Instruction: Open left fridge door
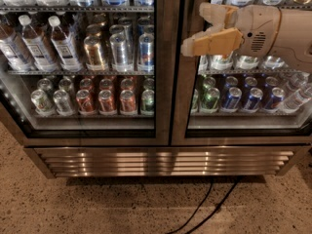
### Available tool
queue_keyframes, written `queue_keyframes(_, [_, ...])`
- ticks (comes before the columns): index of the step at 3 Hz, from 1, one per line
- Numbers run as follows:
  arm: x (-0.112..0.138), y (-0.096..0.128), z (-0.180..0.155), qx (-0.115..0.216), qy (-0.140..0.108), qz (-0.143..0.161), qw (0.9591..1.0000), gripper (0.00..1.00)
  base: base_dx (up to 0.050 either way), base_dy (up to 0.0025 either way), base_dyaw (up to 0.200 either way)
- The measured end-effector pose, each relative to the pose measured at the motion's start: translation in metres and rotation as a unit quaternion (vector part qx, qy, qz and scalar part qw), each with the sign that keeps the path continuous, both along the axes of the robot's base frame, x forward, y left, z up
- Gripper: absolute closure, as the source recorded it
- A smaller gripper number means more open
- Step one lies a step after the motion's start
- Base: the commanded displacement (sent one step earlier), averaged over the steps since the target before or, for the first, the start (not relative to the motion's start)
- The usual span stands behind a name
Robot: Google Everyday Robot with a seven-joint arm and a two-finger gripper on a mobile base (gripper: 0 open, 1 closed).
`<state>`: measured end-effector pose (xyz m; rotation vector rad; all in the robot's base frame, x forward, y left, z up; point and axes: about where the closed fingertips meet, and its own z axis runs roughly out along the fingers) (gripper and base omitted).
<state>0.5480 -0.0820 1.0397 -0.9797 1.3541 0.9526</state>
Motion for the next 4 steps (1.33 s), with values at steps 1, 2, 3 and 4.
queue_keyframes(1, [0.016, 0.034, 0.010, 0.000, 0.007, 0.015, 0.9999, 0.00, 0.000, 0.00000, 0.000])
queue_keyframes(2, [0.016, 0.035, 0.010, 0.000, 0.007, 0.015, 0.9999, 0.00, 0.000, 0.00000, 0.000])
queue_keyframes(3, [0.032, 0.041, 0.006, 0.017, 0.030, -0.024, 0.9991, 0.00, 0.000, 0.00000, 0.000])
queue_keyframes(4, [0.032, 0.041, 0.006, 0.017, 0.030, -0.024, 0.9991, 0.00, 0.000, 0.00000, 0.200])
